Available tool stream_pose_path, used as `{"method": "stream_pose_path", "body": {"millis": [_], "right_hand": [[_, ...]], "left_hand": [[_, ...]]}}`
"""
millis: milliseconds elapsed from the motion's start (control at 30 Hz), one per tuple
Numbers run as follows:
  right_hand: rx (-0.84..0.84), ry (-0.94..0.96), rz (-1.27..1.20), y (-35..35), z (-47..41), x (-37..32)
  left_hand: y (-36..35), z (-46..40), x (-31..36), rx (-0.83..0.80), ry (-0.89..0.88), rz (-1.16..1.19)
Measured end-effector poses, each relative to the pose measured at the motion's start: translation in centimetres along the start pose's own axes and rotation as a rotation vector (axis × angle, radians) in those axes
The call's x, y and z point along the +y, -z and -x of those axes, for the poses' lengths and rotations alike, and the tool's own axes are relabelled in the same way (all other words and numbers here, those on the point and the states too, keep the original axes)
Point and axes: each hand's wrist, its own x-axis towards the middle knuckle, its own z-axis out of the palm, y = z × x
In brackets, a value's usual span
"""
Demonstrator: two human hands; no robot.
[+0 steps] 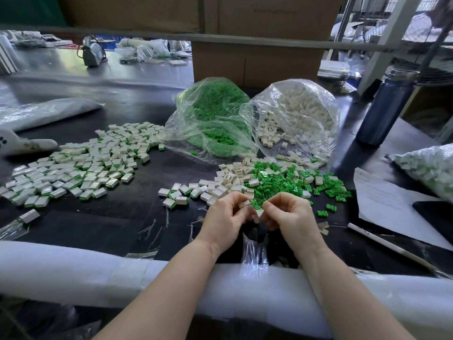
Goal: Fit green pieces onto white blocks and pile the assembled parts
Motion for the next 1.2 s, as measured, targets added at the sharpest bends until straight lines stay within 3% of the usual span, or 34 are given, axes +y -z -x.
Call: {"method": "stream_pose_path", "body": {"millis": [167, 367, 533, 1200], "right_hand": [[0.010, 0.037, 0.250, -0.28, -0.12, 0.39], [-0.021, 0.037, 0.025, -0.04, -0.16, 0.01], [-0.017, 0.022, -0.006, -0.02, -0.13, 0.05], [-0.104, -0.060, 0.079, 0.45, -0.07, -0.22]], "left_hand": [[0.09, -0.21, 0.02, 0.039, -0.037, -0.100], [0.23, 0.02, 0.20, -0.028, -0.004, 0.045], [0.19, 0.04, 0.30, -0.067, 0.014, 0.123], [0.24, 0.36, 0.30, -0.130, -0.012, -0.076]]}}
